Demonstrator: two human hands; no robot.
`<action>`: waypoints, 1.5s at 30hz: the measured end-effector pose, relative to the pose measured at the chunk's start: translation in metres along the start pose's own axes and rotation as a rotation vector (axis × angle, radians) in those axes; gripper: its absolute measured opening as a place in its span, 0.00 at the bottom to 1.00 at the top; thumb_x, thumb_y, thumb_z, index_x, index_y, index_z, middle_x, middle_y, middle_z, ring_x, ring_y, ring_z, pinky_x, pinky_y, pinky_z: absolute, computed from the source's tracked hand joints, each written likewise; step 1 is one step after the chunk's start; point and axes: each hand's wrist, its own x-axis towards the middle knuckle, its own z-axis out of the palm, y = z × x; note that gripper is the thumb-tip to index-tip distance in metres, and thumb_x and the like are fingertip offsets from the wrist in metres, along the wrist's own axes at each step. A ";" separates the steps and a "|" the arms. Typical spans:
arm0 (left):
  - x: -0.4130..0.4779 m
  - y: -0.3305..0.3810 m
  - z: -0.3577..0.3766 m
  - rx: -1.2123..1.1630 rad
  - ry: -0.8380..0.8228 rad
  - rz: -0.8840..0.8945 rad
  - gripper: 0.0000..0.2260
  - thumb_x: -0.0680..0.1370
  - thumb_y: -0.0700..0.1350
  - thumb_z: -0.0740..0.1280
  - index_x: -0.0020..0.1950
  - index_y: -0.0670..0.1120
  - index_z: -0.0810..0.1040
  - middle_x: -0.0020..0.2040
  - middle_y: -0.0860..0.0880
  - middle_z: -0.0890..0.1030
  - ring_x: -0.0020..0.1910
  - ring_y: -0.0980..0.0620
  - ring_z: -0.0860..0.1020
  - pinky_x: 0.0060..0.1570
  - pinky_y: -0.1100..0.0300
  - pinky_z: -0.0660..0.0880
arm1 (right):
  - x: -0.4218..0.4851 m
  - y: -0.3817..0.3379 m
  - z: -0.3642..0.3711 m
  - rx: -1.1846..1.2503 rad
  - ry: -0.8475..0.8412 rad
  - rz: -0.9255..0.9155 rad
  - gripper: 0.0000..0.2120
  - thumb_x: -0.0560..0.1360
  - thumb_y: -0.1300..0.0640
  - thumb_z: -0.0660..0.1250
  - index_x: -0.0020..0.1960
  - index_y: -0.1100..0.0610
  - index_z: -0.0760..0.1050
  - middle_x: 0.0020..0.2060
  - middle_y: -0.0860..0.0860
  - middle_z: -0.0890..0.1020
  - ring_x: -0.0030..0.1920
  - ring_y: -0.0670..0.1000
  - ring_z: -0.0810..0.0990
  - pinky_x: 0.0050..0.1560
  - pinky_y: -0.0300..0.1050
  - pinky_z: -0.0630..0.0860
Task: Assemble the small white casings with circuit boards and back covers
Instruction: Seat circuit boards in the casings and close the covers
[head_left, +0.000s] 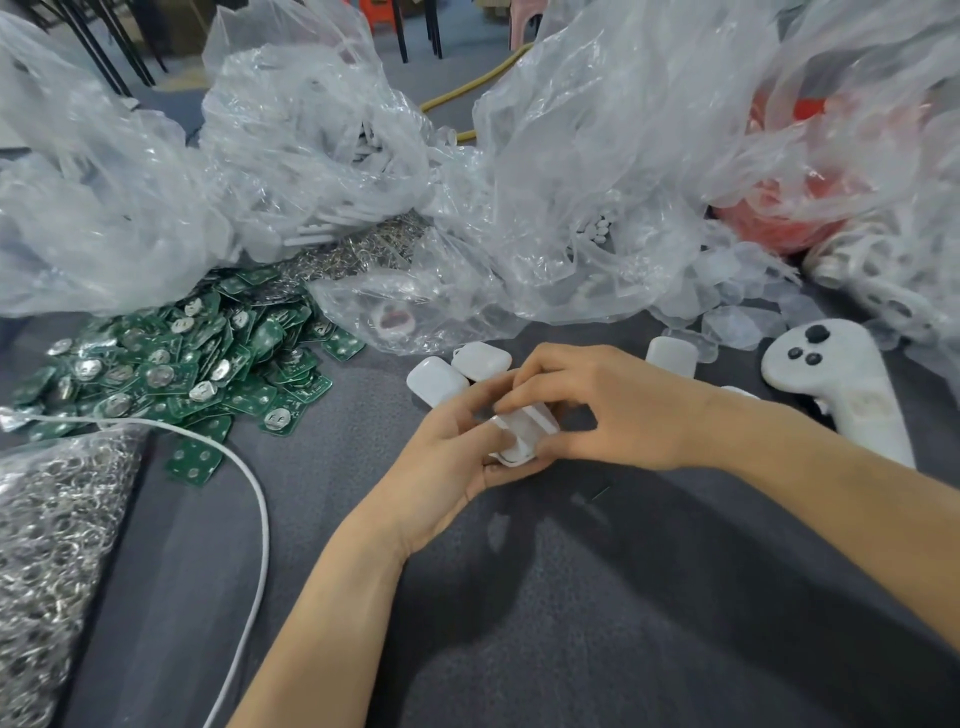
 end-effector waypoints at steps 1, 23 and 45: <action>0.000 0.000 0.000 0.002 -0.003 -0.002 0.21 0.71 0.32 0.59 0.62 0.45 0.75 0.56 0.42 0.82 0.56 0.47 0.81 0.49 0.57 0.79 | 0.000 0.001 0.000 0.000 -0.009 0.008 0.19 0.73 0.58 0.72 0.64 0.51 0.76 0.55 0.45 0.75 0.54 0.42 0.73 0.58 0.38 0.69; 0.005 -0.007 0.007 0.060 0.280 0.196 0.12 0.71 0.40 0.68 0.53 0.40 0.78 0.44 0.42 0.85 0.47 0.48 0.84 0.44 0.61 0.80 | -0.011 0.009 0.029 0.547 0.496 0.232 0.14 0.72 0.60 0.72 0.56 0.49 0.80 0.48 0.46 0.83 0.46 0.44 0.81 0.50 0.35 0.77; 0.004 -0.012 0.019 0.279 0.369 0.312 0.14 0.76 0.35 0.67 0.54 0.52 0.80 0.48 0.53 0.85 0.50 0.55 0.83 0.46 0.65 0.78 | -0.017 0.005 0.041 0.993 0.662 0.284 0.07 0.72 0.59 0.70 0.48 0.51 0.81 0.44 0.51 0.84 0.46 0.50 0.84 0.38 0.42 0.81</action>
